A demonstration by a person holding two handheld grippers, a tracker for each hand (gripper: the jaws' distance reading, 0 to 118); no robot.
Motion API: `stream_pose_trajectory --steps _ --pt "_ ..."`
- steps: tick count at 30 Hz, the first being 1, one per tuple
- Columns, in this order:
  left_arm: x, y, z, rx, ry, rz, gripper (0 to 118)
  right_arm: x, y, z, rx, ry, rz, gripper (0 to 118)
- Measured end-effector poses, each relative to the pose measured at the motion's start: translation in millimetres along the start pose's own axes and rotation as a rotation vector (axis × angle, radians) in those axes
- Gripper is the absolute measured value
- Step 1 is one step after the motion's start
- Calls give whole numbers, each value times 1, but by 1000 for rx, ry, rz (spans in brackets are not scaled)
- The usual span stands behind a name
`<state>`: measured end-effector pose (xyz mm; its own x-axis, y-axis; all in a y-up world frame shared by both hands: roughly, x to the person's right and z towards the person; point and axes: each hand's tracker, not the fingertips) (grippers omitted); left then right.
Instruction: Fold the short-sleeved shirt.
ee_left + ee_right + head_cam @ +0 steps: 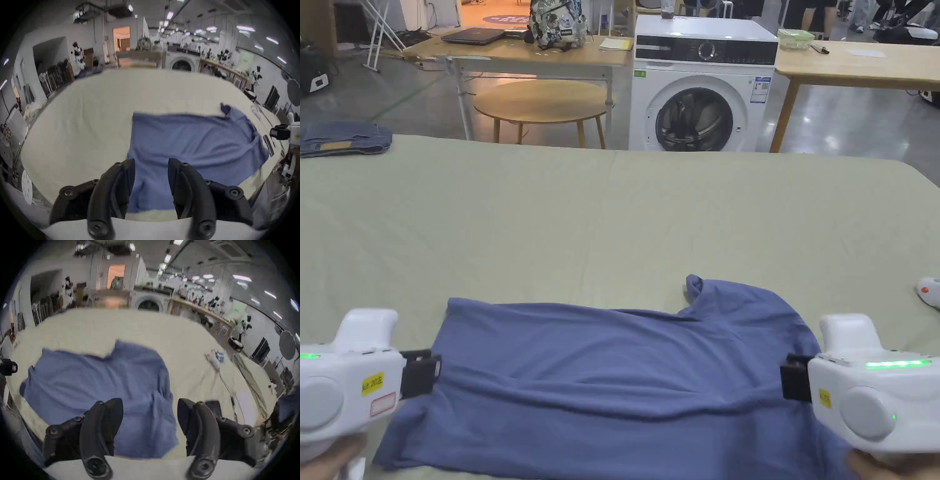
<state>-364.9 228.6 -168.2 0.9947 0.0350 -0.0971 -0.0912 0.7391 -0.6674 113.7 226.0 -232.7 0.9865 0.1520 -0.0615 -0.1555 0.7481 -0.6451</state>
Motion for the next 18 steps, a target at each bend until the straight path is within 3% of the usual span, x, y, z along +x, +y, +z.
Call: stream_pose_trajectory --steps 2,5,6,7,8,9,12,18 --pt "7 7 2 90 38 -14 39 -10 6 8 107 40 -62 69" --pt "17 12 8 259 79 -6 35 -26 10 12 257 59 -113 30" --pt "20 13 8 297 81 9 22 -32 11 12 292 42 -112 20" --pt "21 15 8 322 75 21 8 -37 12 11 316 45 -113 20" --pt "23 16 8 338 71 34 0 -41 13 10 326 57 -114 17" --pt "25 17 7 357 81 38 0 -46 15 9 329 65 -116 7" --pt "20 21 -4 382 88 43 0 -54 16 4 364 83 -144 0" --pt "-4 49 -38 318 82 79 0 -64 20 -6 391 104 -154 0"
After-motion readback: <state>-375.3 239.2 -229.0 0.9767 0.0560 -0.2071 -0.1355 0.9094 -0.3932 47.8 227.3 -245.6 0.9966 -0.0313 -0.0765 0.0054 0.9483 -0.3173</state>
